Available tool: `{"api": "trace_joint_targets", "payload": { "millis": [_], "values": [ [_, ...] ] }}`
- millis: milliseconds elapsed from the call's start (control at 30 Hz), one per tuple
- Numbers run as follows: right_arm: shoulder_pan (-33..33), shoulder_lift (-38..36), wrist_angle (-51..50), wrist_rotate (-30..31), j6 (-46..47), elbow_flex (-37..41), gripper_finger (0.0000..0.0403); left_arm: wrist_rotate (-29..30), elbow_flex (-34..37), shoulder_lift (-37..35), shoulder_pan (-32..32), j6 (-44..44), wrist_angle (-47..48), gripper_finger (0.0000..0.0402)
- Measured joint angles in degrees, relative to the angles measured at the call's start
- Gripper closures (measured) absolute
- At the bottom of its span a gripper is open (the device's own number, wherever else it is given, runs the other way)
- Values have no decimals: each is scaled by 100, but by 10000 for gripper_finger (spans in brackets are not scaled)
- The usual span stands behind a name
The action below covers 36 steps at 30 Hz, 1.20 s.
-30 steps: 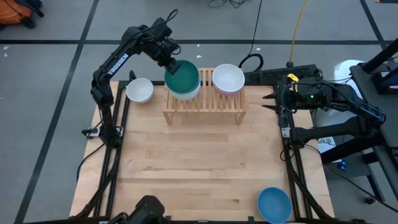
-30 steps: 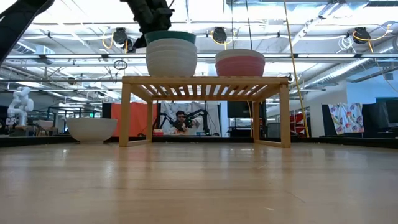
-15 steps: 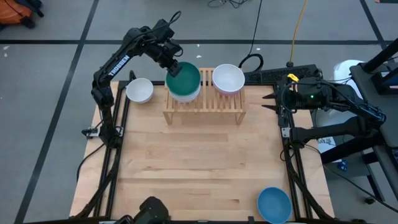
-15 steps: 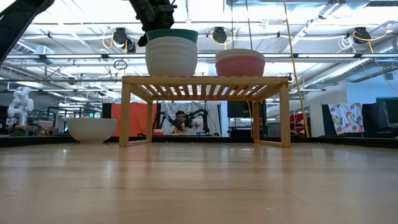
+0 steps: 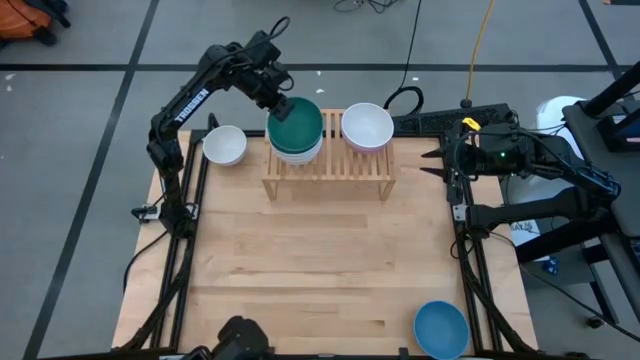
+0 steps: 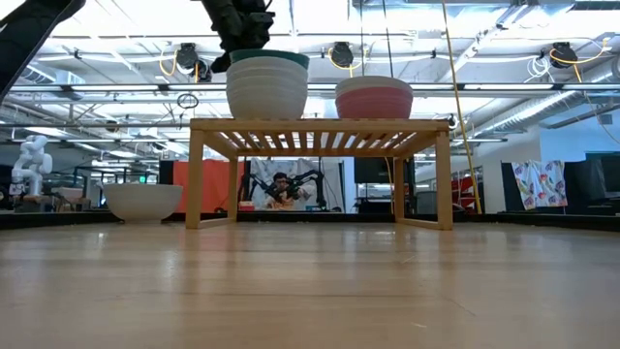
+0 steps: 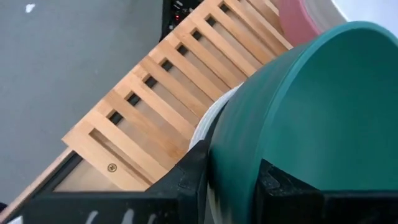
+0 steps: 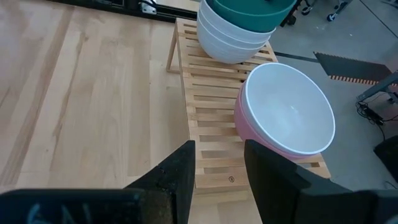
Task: Place and stack bowls onto a shelf
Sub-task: Stack the green bowl on top of the white bowl on the shelf
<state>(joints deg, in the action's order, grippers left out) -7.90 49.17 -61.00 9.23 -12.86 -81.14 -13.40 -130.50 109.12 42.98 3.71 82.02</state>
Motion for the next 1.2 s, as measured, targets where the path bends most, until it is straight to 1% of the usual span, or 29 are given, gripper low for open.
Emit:
{"api": "trace_joint_targets", "payload": {
  "millis": [200,267,400,633,1200],
  "values": [
    [0,0,-3,0,-2,0,271,-89,0,-11,0,279,114,339],
    [0,0,-3,0,-2,0,271,-199,0,-11,0,284,265,339],
    [0,0,-3,0,-2,0,271,-200,0,-11,0,197,505,339],
    [1,0,-5,2,-150,0,271,-177,0,-13,13,150,479,339],
    [0,0,-5,2,-157,0,271,-180,0,-20,11,86,479,341]
  ]
}}
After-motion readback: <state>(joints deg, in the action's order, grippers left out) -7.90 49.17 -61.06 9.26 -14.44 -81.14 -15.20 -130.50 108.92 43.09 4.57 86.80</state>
